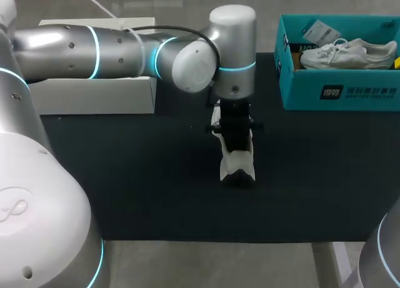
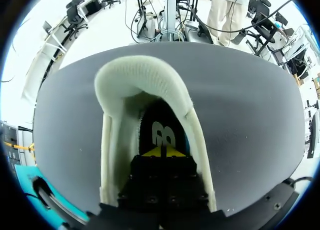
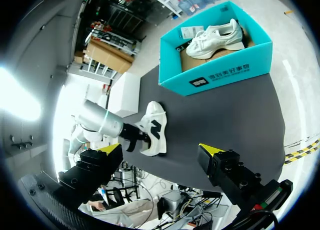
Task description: Take the shoe out of the shoebox, open the shoe tongue, remove and reinsert the insole, then place the shoe into the shoebox
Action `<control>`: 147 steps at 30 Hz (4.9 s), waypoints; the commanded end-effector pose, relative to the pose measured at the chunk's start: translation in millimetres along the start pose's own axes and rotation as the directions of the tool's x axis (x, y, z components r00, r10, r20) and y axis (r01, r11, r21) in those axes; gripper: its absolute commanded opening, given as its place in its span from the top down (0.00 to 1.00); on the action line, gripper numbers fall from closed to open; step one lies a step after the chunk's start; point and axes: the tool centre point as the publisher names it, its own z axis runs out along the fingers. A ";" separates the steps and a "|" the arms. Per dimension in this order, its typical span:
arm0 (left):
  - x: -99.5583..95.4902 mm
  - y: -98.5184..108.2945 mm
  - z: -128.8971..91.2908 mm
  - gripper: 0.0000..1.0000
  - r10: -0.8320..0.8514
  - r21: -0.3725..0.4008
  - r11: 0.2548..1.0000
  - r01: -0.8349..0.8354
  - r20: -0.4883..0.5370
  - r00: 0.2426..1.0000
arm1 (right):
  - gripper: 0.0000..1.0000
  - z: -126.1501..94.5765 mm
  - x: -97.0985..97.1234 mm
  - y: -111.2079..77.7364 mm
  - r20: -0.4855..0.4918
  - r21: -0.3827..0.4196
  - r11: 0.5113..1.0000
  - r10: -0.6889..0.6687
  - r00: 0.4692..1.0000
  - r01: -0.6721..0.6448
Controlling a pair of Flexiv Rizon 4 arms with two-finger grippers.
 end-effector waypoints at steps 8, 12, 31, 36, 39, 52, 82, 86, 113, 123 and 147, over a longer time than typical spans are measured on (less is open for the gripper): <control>-6.2 -2.9 -34.5 1.00 0.010 -0.055 0.998 -0.011 -0.019 1.000 | 0.00 0.3 -0.1 -0.6 0.002 -0.001 1.000 0.001 1.000 -0.001; -9.2 8.9 -46.3 1.00 -0.013 -0.117 0.993 0.013 0.000 1.000 | 0.00 0.3 -0.1 -0.6 0.002 -0.001 1.000 0.001 1.000 -0.001; -7.8 38.2 -65.2 0.00 -0.065 -0.260 0.963 0.069 0.024 0.998 | 0.00 0.3 -0.1 -0.6 0.002 -0.001 1.000 0.001 1.000 -0.001; -4.6 34.7 -67.7 0.00 -0.076 -0.254 0.964 0.078 0.018 0.997 | 0.00 0.3 -0.1 -0.6 0.002 -0.001 1.000 0.001 1.000 -0.001; -3.4 31.2 -71.1 0.00 -0.066 -0.256 0.964 0.068 0.015 0.998 | 0.00 0.3 -0.1 -0.6 0.002 -0.001 1.000 0.001 1.000 -0.001; -7.4 38.9 -89.0 0.00 -0.059 -0.286 0.956 0.066 0.034 0.998 | 0.00 0.3 -0.1 -0.6 0.002 -0.001 1.000 0.001 1.000 -0.001; -18.3 65.2 -117.8 1.00 -0.177 -0.262 0.947 0.186 0.057 0.983 | 0.00 0.3 -0.1 -0.6 0.002 -0.001 1.000 0.001 1.000 -0.001; -12.4 58.9 -108.1 1.00 -0.206 -0.219 0.953 0.209 0.037 0.978 | 0.00 0.3 -0.1 -0.6 0.002 -0.001 1.000 0.001 1.000 -0.001; -0.5 -0.2 -114.0 1.00 -0.671 -0.107 0.725 0.680 0.113 0.733 | 0.00 0.3 -0.1 -0.6 0.002 -0.001 1.000 0.001 1.000 -0.001; -0.5 -0.2 -114.0 1.00 -0.671 -0.107 0.725 0.680 0.113 0.733 | 0.00 0.3 -0.1 -0.6 0.002 -0.001 1.000 0.001 1.000 -0.001; 10.2 -91.1 -112.8 1.00 -0.971 -0.003 -0.028 1.000 0.239 -0.026 | 0.00 0.3 -0.1 -0.6 0.002 -0.001 1.000 0.001 1.000 -0.001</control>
